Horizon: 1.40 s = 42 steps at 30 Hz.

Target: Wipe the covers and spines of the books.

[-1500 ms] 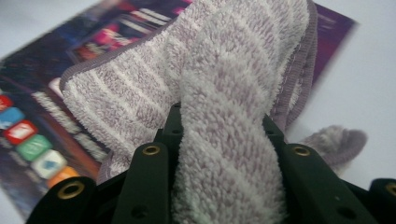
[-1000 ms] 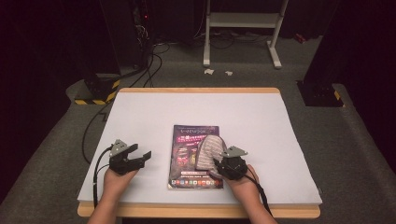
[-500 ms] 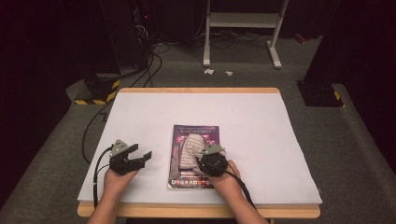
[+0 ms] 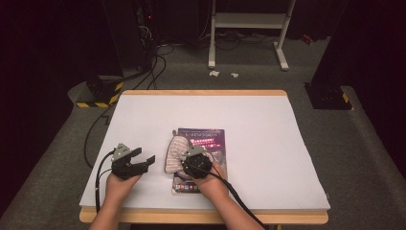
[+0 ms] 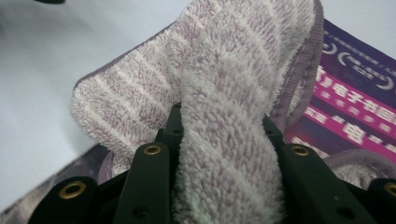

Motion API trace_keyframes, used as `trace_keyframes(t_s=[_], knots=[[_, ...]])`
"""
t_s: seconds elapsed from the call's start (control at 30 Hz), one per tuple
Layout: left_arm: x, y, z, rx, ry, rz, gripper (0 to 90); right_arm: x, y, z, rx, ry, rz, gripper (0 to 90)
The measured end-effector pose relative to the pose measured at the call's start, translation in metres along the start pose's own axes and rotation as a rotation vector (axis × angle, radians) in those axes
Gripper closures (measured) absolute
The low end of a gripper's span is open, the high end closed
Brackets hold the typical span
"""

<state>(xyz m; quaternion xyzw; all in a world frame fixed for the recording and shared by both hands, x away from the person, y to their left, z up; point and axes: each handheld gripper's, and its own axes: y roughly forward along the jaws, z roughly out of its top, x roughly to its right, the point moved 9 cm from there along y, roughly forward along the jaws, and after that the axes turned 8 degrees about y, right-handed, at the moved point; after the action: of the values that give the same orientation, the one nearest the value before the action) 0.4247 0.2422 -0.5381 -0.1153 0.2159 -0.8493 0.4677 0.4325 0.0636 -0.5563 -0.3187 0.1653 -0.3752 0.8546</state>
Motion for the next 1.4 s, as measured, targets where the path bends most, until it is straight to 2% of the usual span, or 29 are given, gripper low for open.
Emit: trace_keyframes(t_s=[0.17, 0.3, 0.33, 0.37, 0.43, 0.47, 0.5, 0.53, 0.77, 0.8, 0.87, 1.0, 1.1, 1.2, 1.23, 1.3, 1.33, 1.37, 1.4], knots=[[0.0, -0.001, 0.0, -0.001, 0.002, 0.0, 27.3, -0.001, 0.002, 0.001, 0.005, -0.009, 0.006, 66.4], [0.0, 0.0, -0.001, -0.005, 0.003, 0.0, 27.3, 0.013, -0.006, -0.004, 0.0, 0.002, -0.016, 66.2], [0.001, 0.0, -0.001, -0.009, 0.003, -0.001, 27.3, 0.022, -0.011, -0.009, -0.001, 0.011, -0.026, 66.2], [0.001, 0.0, -0.001, -0.009, 0.003, -0.001, 27.3, 0.022, -0.011, -0.009, -0.001, 0.011, -0.026, 66.2], [0.001, 0.001, -0.001, -0.01, 0.004, -0.001, 27.3, 0.038, -0.02, -0.016, 0.005, 0.028, -0.049, 66.2], [0.001, 0.001, -0.001, -0.01, 0.005, 0.0, 27.3, 0.038, -0.02, -0.016, 0.005, 0.028, -0.049, 66.2], [0.001, 0.001, -0.002, -0.011, 0.004, 0.0, 27.3, 0.049, -0.027, -0.021, 0.006, 0.042, -0.065, 66.1], [0.001, 0.001, -0.002, -0.011, 0.004, 0.0, 27.3, 0.049, -0.027, -0.021, 0.006, 0.042, -0.065, 66.1], [0.002, 0.003, -0.003, -0.018, 0.005, -0.001, 27.3, 0.094, -0.052, -0.04, 0.008, 0.12, -0.136, 66.2], [0.002, 0.003, -0.003, -0.019, 0.006, -0.001, 27.2, 0.104, -0.058, -0.044, 0.007, 0.142, -0.154, 66.2], [0.002, 0.003, -0.003, -0.021, 0.008, 0.0, 27.1, 0.111, -0.062, -0.047, 0.009, 0.158, -0.166, 66.4], [0.002, 0.004, -0.004, -0.025, 0.01, 0.002, 27.0, 0.114, -0.063, -0.047, 0.003, 0.165, -0.167, 66.8], [0.002, 0.004, -0.003, -0.023, 0.012, 0.002, 26.9, 0.111, -0.06, -0.045, -0.005, 0.147, -0.178, 67.2], [0.002, 0.003, -0.003, -0.021, 0.01, 0.003, 26.8, 0.106, -0.055, -0.04, -0.013, 0.144, -0.167, 67.0], [0.002, 0.003, -0.003, -0.022, 0.012, 0.004, 26.8, 0.1, -0.05, -0.036, -0.017, 0.132, -0.157, 67.0], [0.001, 0.003, -0.003, -0.021, 0.012, 0.006, 26.8, 0.096, -0.046, -0.034, -0.018, 0.125, -0.148, 66.9], [0.001, 0.003, -0.003, -0.02, 0.009, 0.005, 26.6, 0.087, -0.04, -0.028, -0.021, 0.107, -0.136, 66.9], [0.001, 0.002, -0.003, -0.02, 0.007, 0.007, 26.6, 0.087, -0.04, -0.028, -0.021, 0.107, -0.136, 66.9], [0.001, 0.002, -0.003, -0.019, 0.008, 0.007, 26.4, 0.076, -0.031, -0.022, -0.023, 0.087, -0.114, 66.6]])
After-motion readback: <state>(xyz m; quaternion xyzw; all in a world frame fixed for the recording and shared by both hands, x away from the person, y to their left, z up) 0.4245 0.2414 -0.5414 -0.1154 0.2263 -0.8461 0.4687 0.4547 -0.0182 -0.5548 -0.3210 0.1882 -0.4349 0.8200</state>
